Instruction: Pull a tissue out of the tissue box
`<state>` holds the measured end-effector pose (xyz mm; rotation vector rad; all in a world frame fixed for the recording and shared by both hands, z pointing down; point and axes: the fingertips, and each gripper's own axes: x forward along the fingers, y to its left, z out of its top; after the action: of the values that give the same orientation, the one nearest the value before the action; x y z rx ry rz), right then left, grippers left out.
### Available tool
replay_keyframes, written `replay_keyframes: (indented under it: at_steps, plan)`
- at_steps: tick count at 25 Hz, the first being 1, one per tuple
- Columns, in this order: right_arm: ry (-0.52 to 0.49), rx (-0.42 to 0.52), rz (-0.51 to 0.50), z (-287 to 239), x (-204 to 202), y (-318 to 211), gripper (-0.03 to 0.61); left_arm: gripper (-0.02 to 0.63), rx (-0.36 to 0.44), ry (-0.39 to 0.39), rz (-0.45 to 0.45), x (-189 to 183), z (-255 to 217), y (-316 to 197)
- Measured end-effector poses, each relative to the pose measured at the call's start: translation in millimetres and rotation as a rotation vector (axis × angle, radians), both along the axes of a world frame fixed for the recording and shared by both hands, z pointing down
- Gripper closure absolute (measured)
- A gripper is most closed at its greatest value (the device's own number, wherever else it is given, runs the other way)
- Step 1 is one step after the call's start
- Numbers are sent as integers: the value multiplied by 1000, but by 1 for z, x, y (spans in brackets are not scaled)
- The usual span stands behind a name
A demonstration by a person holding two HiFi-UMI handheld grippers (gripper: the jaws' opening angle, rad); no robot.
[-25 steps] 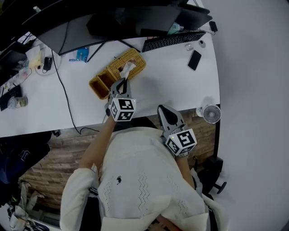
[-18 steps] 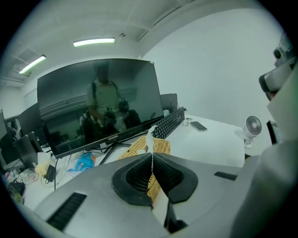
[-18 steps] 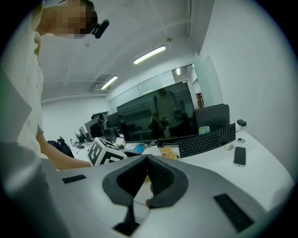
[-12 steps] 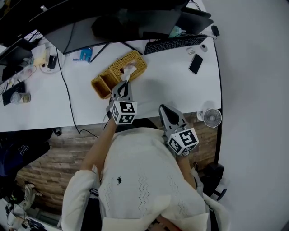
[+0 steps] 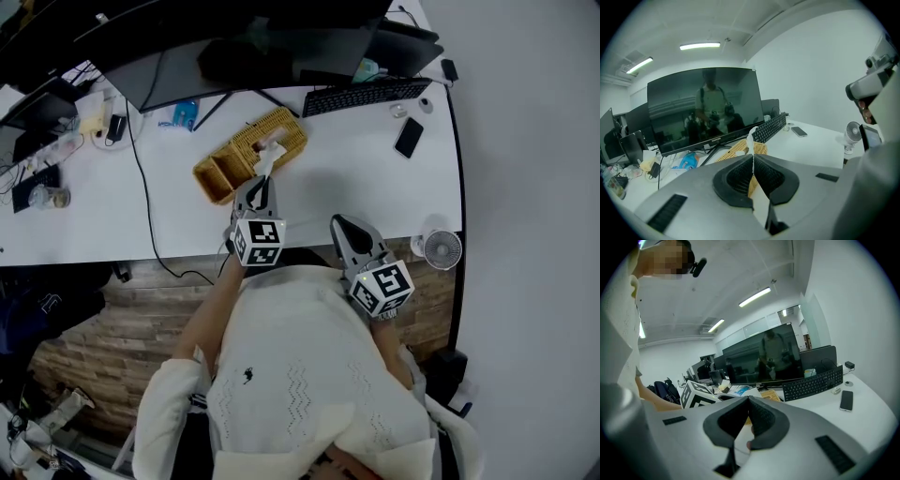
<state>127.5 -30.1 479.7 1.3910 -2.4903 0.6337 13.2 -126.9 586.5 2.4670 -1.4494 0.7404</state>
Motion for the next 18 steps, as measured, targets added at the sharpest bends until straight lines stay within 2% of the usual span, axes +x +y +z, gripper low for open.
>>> replay_keyframes:
  at_steps: [18]
  plan:
    - [2, 9, -85, 6, -4, -8, 577, 600, 31, 81, -57, -10, -30, 30]
